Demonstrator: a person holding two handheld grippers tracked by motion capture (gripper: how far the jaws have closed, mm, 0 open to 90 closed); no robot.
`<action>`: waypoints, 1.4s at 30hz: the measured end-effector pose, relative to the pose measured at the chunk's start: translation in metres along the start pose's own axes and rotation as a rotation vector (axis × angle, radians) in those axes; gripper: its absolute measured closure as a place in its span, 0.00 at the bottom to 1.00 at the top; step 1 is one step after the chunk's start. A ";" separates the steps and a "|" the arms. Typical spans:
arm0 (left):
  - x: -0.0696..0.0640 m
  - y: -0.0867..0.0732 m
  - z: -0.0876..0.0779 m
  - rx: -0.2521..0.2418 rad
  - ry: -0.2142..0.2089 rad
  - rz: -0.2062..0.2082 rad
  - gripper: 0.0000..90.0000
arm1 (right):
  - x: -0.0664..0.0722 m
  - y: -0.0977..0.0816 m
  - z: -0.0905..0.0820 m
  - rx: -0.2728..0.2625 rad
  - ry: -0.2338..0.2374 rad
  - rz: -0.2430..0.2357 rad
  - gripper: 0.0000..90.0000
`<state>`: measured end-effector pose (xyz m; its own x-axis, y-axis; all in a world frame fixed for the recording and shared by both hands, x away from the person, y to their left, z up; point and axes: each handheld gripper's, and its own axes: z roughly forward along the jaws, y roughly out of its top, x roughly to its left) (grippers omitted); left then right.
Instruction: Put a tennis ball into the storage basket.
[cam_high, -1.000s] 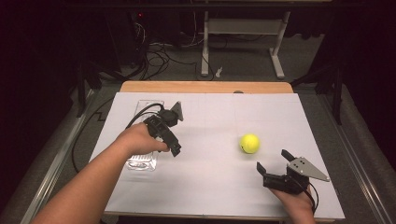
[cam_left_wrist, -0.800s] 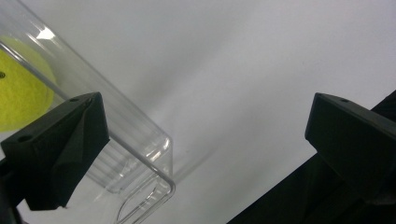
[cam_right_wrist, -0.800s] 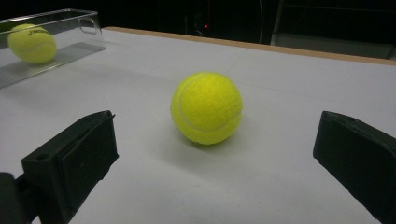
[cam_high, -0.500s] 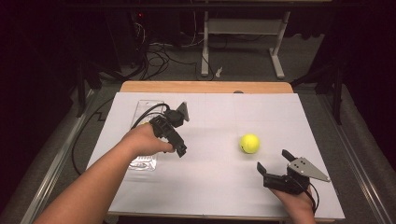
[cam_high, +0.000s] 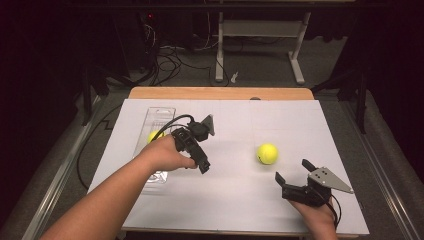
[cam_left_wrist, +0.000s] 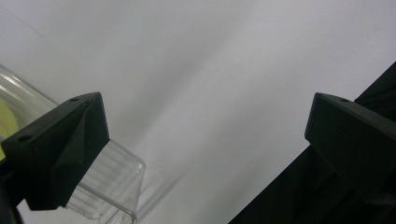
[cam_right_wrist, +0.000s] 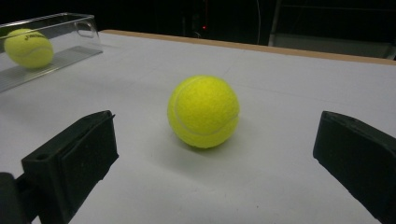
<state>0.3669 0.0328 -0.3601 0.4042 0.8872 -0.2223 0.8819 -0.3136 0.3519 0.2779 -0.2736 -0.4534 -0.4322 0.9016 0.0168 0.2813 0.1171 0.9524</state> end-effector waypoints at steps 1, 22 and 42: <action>-0.002 -0.001 0.000 -0.001 -0.005 0.001 0.01 | 0.000 0.000 0.000 0.000 0.000 -0.003 0.00; -0.009 -0.005 0.009 0.019 -0.013 0.035 0.01 | -0.003 -0.003 -0.005 0.005 -0.011 -0.004 0.00; -0.007 -0.007 0.011 0.028 -0.040 0.040 0.01 | 0.001 0.024 0.006 0.023 -0.008 -0.036 0.00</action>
<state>0.3608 0.0246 -0.3710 0.4483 0.8598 -0.2445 0.8709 -0.3584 0.3363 0.2893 -0.2675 -0.4328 -0.4353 0.9000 -0.0195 0.2854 0.1586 0.9452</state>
